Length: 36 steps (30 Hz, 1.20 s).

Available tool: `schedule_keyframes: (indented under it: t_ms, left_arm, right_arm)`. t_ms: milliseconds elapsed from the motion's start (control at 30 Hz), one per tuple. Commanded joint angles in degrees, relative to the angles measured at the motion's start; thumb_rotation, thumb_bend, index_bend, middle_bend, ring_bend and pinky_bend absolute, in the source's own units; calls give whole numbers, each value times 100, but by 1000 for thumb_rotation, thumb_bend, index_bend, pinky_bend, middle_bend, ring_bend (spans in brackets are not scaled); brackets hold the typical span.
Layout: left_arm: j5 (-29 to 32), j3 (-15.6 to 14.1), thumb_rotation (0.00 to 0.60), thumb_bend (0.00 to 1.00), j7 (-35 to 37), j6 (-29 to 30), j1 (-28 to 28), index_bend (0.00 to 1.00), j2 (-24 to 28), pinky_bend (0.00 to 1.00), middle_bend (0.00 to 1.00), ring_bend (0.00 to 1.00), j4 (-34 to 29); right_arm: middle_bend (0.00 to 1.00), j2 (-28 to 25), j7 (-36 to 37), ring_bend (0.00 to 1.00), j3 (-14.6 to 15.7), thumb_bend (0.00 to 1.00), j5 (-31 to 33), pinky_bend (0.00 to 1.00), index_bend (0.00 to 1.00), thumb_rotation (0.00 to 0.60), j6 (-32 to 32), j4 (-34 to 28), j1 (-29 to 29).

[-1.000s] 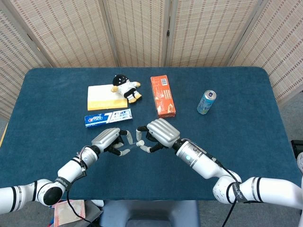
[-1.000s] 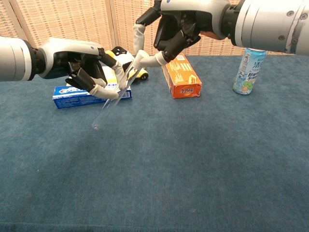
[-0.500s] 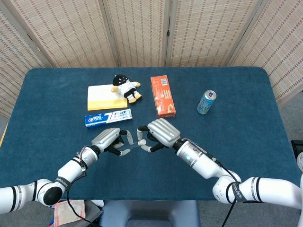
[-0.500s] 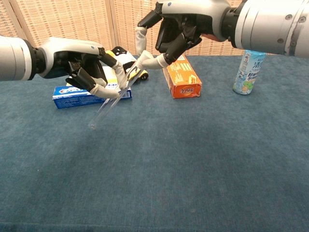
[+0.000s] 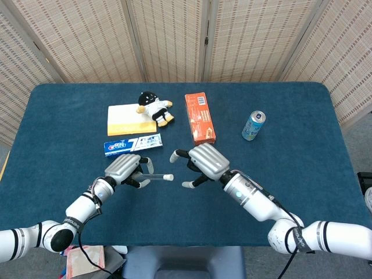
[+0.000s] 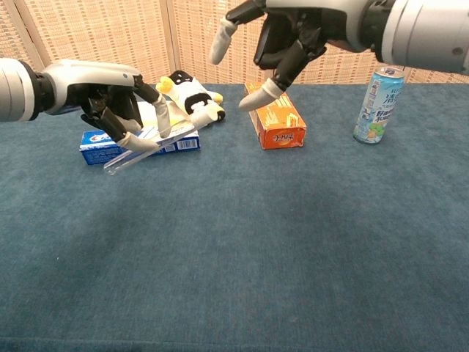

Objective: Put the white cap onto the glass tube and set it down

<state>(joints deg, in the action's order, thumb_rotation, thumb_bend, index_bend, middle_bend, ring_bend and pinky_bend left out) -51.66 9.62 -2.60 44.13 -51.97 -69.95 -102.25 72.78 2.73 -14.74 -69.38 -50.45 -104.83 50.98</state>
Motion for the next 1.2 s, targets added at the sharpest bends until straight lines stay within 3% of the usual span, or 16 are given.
schedule_keyframes:
  t_ms: [33, 200, 667, 1033, 1200]
  left_arm:
    - [207, -307, 600, 427, -911, 427, -85, 596, -147, 1000, 1000, 1000, 278]
    - [682, -501, 600, 427, -1825, 762, -216, 596, -641, 1000, 1000, 1000, 699]
    - [1647, -620, 600, 422, -3277, 1101, -496, 545, -1643, 1000, 1000, 1000, 1616]
    - [2074, -600, 600, 377, -3776, 1249, -518, 412, -1763, 1000, 1000, 999, 1517]
    - [1967, -623, 600, 339, -3843, 1441, -426, 339, -1584, 1000, 970, 966, 1199]
  right_arm:
    - [1000, -246, 11, 1000, 44, 35, -122, 1000, 340, 600, -231, -158, -218]
    - [1000, -602, -14, 1000, 177, 35, -310, 1000, 340, 600, -560, -318, -565]
    - [1000, -1219, -33, 1000, 575, 35, -429, 1000, 336, 600, -862, -255, -1262]
    - [1000, -1285, 128, 1000, 607, 35, -375, 1000, 336, 600, -779, -43, -1439]
    - [998, -1366, 44, 1000, 649, 35, -288, 1000, 326, 600, -806, 63, -1565]
